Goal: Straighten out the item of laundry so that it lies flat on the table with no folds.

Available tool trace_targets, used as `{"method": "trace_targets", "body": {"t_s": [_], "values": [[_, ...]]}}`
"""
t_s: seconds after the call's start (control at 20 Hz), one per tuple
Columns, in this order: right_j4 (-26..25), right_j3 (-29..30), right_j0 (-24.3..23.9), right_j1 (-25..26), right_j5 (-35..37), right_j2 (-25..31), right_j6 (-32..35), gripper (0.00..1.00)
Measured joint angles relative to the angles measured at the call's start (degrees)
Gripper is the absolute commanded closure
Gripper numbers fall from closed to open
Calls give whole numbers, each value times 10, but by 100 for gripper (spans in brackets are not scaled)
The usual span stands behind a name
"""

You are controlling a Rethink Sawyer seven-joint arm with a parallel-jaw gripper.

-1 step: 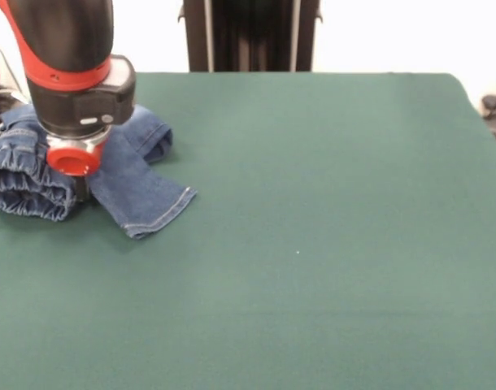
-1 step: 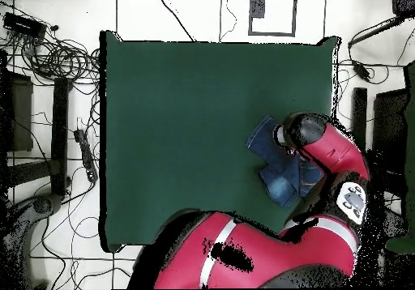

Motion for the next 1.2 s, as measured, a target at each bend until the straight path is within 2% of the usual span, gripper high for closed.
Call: {"method": "trace_targets", "body": {"t_s": [1.2], "values": [[0,-5,-7,-4,0,-2,0,0]]}}
